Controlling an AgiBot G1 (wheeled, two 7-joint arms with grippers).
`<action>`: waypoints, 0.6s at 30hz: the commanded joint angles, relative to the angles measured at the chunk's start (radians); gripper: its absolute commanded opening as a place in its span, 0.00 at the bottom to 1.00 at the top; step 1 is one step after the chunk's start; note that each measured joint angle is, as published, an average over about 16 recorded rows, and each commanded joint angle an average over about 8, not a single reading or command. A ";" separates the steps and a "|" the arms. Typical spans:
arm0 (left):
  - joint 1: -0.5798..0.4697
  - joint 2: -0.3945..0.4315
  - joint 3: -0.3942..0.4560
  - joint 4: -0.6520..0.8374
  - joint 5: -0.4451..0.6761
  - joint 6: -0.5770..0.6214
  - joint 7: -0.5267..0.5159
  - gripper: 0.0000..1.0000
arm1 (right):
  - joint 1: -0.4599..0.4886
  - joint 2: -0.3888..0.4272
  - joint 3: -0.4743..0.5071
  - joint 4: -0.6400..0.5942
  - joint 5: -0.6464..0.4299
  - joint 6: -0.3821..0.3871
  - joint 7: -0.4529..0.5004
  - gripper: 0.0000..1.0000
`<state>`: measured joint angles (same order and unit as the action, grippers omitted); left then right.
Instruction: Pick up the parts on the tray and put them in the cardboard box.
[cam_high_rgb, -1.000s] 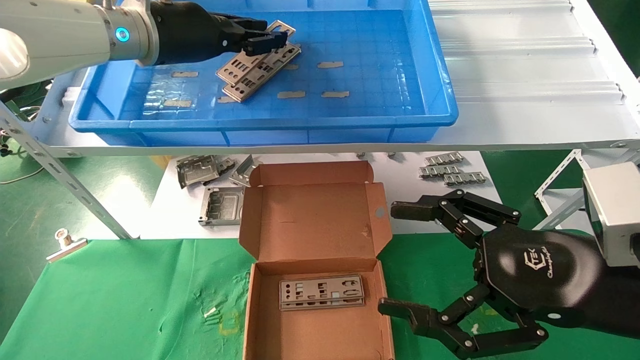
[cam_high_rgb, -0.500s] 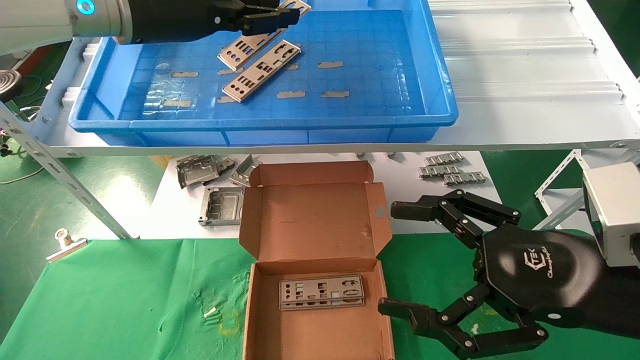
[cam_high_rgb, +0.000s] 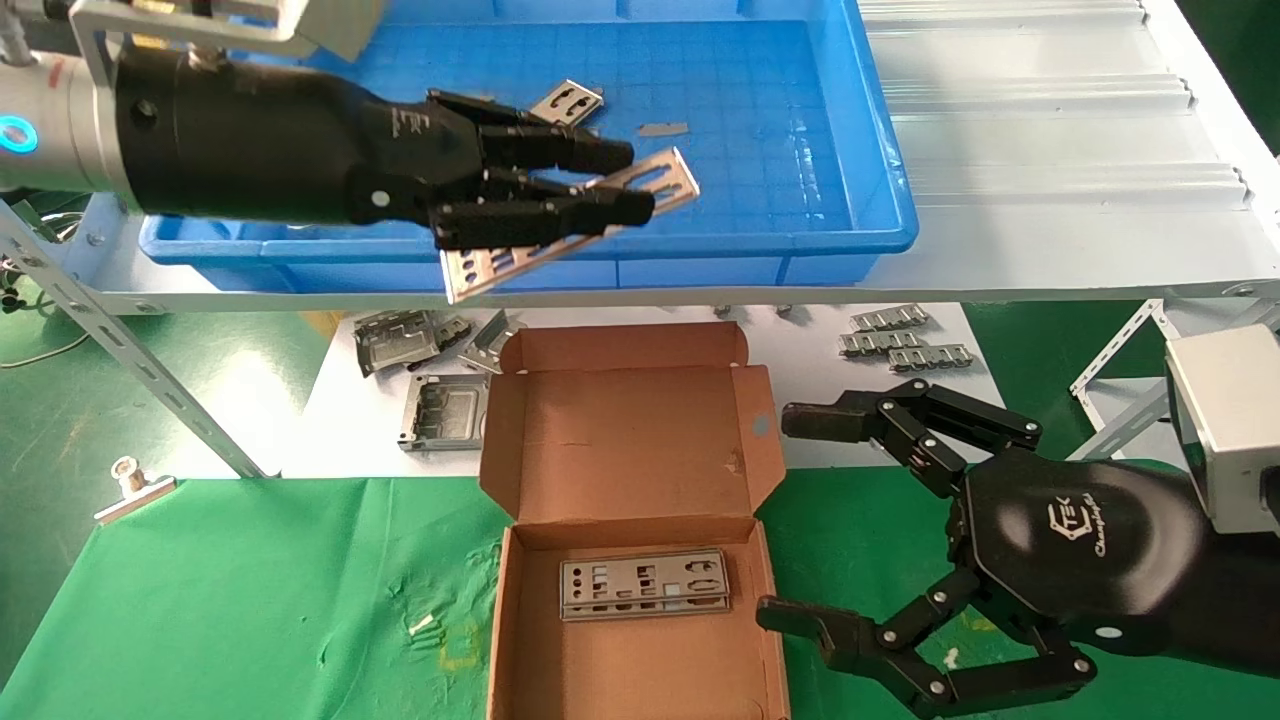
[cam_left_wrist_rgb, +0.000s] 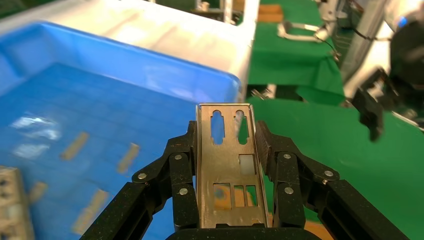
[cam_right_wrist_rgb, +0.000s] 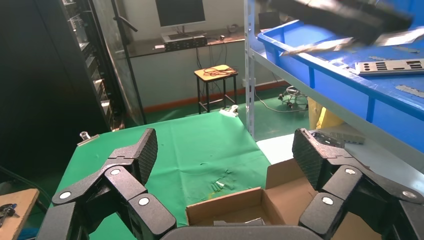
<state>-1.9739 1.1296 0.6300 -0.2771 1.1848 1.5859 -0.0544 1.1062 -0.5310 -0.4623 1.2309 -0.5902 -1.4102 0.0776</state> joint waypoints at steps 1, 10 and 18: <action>0.025 -0.013 0.009 -0.041 -0.012 0.023 0.001 0.00 | 0.000 0.000 0.000 0.000 0.000 0.000 0.000 1.00; 0.261 -0.121 0.095 -0.376 -0.099 -0.065 0.069 0.00 | 0.000 0.000 0.000 0.000 0.000 0.000 0.000 1.00; 0.438 -0.049 0.117 -0.397 -0.033 -0.258 0.265 0.00 | 0.000 0.000 0.000 0.000 0.000 0.000 0.000 1.00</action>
<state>-1.5498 1.0781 0.7475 -0.6633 1.1450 1.3502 0.1960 1.1062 -0.5310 -0.4623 1.2309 -0.5902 -1.4102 0.0776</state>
